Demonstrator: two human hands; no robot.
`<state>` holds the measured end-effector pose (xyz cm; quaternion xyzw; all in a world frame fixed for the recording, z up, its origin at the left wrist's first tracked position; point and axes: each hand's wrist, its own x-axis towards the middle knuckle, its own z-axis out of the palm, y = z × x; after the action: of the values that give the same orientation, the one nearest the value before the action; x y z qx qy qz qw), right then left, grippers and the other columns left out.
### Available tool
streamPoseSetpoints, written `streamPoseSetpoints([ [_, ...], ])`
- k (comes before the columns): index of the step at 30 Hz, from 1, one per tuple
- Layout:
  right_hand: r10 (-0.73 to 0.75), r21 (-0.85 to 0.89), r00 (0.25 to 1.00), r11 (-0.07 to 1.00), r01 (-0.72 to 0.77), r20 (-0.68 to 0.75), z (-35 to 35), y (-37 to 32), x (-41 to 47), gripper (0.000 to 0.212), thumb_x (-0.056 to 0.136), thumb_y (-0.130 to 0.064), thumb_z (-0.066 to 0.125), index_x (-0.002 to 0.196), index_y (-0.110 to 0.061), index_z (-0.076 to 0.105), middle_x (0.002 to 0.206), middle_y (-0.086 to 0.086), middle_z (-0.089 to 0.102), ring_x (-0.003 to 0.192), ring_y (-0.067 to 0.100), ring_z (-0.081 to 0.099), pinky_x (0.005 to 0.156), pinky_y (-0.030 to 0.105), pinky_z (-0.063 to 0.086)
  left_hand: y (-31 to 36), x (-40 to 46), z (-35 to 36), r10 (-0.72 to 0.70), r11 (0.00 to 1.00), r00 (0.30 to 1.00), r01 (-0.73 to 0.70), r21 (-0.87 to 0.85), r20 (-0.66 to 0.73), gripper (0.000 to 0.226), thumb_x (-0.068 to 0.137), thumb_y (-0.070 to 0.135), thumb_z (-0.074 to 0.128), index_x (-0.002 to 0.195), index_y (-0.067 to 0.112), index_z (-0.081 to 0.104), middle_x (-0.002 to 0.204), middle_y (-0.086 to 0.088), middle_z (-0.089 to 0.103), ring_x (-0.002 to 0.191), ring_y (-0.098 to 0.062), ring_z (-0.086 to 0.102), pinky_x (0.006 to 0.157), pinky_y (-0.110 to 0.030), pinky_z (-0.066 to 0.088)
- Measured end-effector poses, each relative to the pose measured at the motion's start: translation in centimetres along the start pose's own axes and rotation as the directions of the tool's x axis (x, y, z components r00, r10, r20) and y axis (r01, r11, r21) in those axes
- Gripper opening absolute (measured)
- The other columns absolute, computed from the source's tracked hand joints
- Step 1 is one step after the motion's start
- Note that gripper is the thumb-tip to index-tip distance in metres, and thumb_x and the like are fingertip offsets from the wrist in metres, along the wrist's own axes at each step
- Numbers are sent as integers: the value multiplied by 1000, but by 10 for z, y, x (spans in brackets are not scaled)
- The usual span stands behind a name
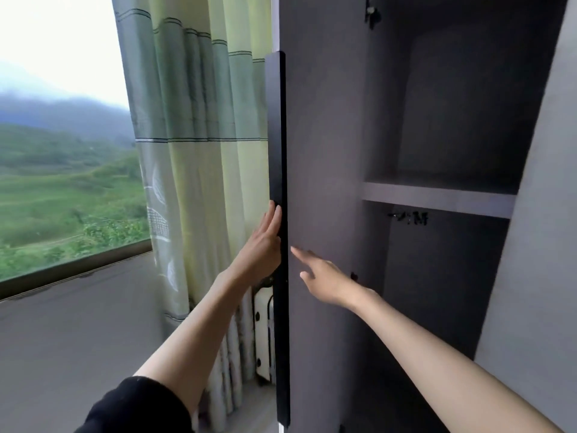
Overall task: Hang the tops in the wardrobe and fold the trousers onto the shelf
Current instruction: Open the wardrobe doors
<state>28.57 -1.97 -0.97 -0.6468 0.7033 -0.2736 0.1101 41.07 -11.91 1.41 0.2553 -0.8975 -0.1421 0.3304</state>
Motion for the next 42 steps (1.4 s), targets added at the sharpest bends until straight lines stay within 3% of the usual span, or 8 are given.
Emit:
streamPoseSetpoints([
  [2, -18, -102, 1000, 995, 16, -17, 1, 1, 11, 59, 101, -12, 34, 152, -26, 9, 160, -6, 3, 147, 14, 2, 119, 33, 7, -9, 2, -4, -54, 996, 998, 52, 76, 26, 64, 95, -4, 29, 149, 5, -4, 157, -8, -14, 146, -22, -5, 118, -32, 7],
  [6, 16, -266, 1000, 964, -21, -21, -4, 9, 40, 65, 100, -11, 33, 151, -29, -4, 159, -8, -10, 147, 15, -6, 119, 44, 5, -25, 9, -5, -55, 986, 998, 50, 156, 26, 67, 95, -2, 31, 147, 3, -10, 156, -12, -16, 145, -24, -10, 118, -32, 3],
  [11, 18, -266, 1000, 964, -20, -11, 9, 17, 68, 73, 98, -11, 36, 149, -32, -13, 156, -10, -22, 147, 14, -5, 117, 47, 1, -43, 2, 7, 28, 974, 999, -22, 225, -23, 73, 93, -3, 30, 146, 16, -16, 144, 8, -29, 144, -18, -14, 119, -34, 4],
  [17, -147, -225, 988, 965, 132, -51, 15, 41, 76, 71, 100, -11, 35, 149, -34, -9, 156, -12, -21, 146, 11, -3, 117, 44, 3, -22, -2, 17, 78, 946, 954, 21, 323, -289, 71, 90, -5, 38, 149, 11, 2, 153, 3, -11, 144, -16, -10, 119, -38, 5],
  [21, -198, -330, 976, 930, 158, -88, -8, 67, 61, 62, 100, -21, 36, 151, -33, 2, 159, -8, -11, 146, 13, -5, 116, 49, 0, 12, 4, 29, 242, 916, 904, -92, 391, -353, 68, 79, -11, 51, 144, -1, 31, 153, -14, 21, 143, -31, 17, 115, -49, 21],
  [30, -47, -646, 921, 726, -235, -387, -128, 205, -34, 60, 98, -39, 37, 151, -28, 12, 160, -1, 1, 147, 19, -5, 113, 57, -3, 87, 49, 147, 240, 951, 945, -182, 251, -223, 52, 89, 3, 48, 140, 2, 40, 150, -14, 33, 142, -31, 25, 115, -46, 23],
  [38, 135, -660, 794, 484, -574, -592, -233, 295, -109, 64, 97, -35, 42, 151, -28, 10, 160, 1, -8, 146, 25, -12, 111, 61, 2, 183, 135, 272, 373, 923, 926, -376, -78, -53, 50, 100, 17, 38, 148, 11, 25, 157, -3, 16, 146, -18, 11, 119, -32, 13],
  [42, 227, -616, 719, 387, -686, -657, -252, 326, -120, 74, 95, -43, 44, 151, -30, -2, 156, 0, -25, 143, 28, -21, 109, 66, 8, 215, 177, 309, 384, 873, 923, -362, -326, 2, 53, 101, 19, 35, 150, 13, 15, 158, 2, 7, 145, -9, 3, 115, -19, 7],
])
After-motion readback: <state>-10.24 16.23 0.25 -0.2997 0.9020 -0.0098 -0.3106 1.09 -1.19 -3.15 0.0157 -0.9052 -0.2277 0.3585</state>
